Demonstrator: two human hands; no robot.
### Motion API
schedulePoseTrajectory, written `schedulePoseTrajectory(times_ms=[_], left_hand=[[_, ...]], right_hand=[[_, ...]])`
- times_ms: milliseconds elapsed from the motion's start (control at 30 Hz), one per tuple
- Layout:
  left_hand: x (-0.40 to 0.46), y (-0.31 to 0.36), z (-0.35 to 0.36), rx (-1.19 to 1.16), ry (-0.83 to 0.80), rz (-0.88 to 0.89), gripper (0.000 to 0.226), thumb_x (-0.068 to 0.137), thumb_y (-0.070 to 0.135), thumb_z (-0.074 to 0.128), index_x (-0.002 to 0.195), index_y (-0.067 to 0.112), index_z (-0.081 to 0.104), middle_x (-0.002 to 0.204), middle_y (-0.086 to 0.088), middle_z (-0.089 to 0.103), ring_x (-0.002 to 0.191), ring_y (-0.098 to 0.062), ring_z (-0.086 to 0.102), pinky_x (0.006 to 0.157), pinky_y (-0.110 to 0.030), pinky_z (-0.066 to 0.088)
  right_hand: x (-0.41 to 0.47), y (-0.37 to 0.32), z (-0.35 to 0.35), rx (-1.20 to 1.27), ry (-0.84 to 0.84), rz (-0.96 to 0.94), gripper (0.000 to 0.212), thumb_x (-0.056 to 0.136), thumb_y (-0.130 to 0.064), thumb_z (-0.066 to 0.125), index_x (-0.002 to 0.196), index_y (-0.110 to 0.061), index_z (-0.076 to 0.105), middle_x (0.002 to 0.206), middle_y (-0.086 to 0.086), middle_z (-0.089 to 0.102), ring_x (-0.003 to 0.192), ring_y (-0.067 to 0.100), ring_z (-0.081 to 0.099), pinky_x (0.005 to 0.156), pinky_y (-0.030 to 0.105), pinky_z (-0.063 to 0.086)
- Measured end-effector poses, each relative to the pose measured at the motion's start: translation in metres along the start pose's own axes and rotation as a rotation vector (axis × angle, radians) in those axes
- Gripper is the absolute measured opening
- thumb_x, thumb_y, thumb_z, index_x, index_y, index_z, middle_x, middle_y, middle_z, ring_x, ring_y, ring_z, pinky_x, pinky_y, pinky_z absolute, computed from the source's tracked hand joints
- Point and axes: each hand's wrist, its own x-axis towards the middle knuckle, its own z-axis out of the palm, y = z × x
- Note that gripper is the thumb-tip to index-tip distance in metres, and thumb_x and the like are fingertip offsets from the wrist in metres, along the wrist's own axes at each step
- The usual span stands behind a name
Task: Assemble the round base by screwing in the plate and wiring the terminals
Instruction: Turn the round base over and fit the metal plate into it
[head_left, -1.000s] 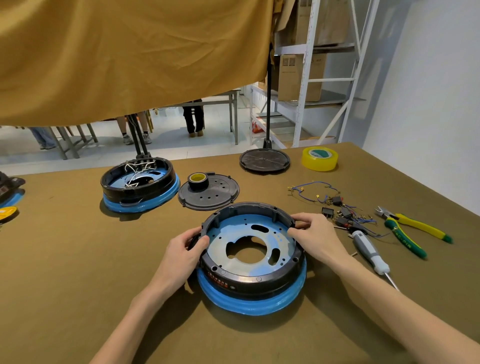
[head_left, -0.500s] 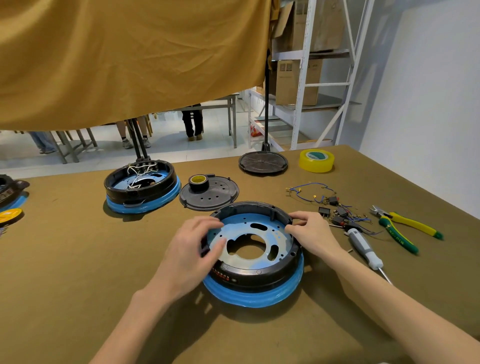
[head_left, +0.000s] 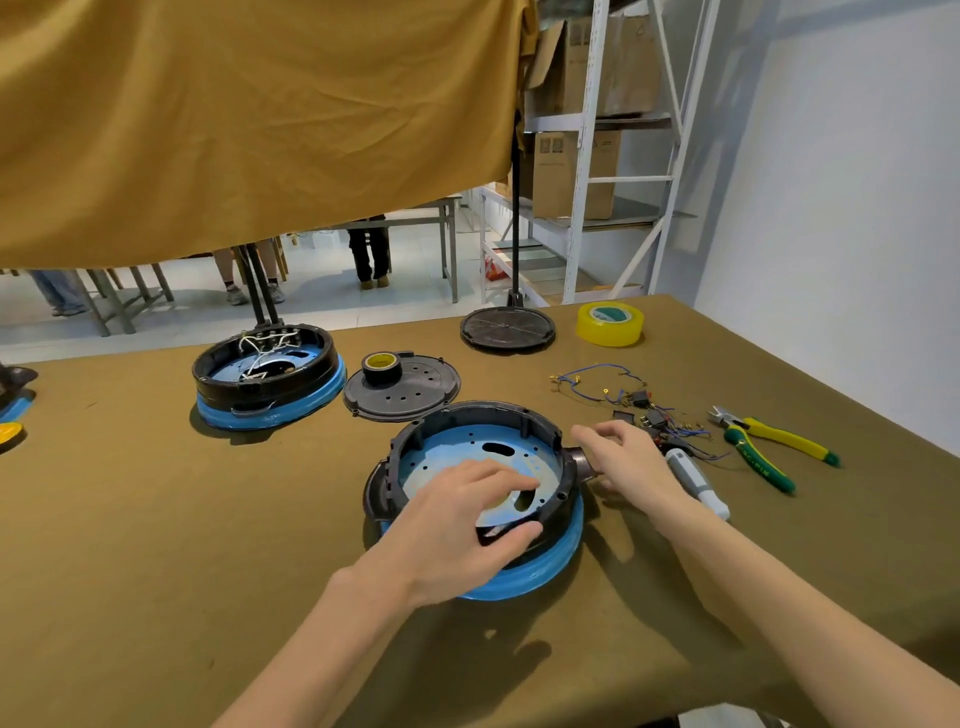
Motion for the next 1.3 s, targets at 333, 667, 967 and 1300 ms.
schedulePoseTrajectory(times_ms=[333,667,967,1300], left_hand=[[0.017,0.006,0.024,0.143,-0.100,0.009,0.046,0.102,0.052,0.052,0.147,0.055,0.044,0.136,0.030,0.057,0.120,0.003,0.051,0.093,-0.029,0.054],[0.017,0.006,0.024,0.033,-0.107,-0.117,0.050,0.097,0.054,0.058,0.144,0.061,0.042,0.120,0.031,0.063,0.113,0.008,0.056,0.093,-0.035,0.057],[0.018,0.007,0.023,0.027,-0.102,-0.147,0.050,0.096,0.055,0.059,0.144,0.055,0.047,0.119,0.031,0.064,0.112,0.005,0.058,0.092,-0.033,0.057],[0.019,0.010,0.024,0.040,-0.082,-0.170,0.056,0.094,0.057,0.062,0.146,0.048,0.043,0.120,0.030,0.067,0.112,0.005,0.060,0.095,-0.030,0.057]], right_hand=[[-0.021,0.035,-0.065,-0.725,-0.039,-0.176,0.034,0.098,-0.010,0.058,0.130,-0.013,0.069,0.109,0.001,0.060,0.098,0.017,0.060,0.090,0.031,0.053],[-0.005,0.038,-0.065,-0.753,-0.093,-0.164,0.032,0.098,-0.017,0.063,0.129,-0.009,0.069,0.115,0.008,0.072,0.102,0.022,0.067,0.089,0.030,0.055],[0.004,0.037,-0.044,-0.715,0.054,-0.178,0.018,0.097,-0.020,0.068,0.111,-0.012,0.075,0.108,0.006,0.073,0.099,0.021,0.068,0.089,0.036,0.058],[-0.043,-0.017,-0.038,-0.133,-0.261,-0.428,0.008,0.081,-0.005,0.081,0.081,-0.010,0.075,0.074,0.001,0.077,0.071,0.013,0.076,0.067,0.025,0.062]])
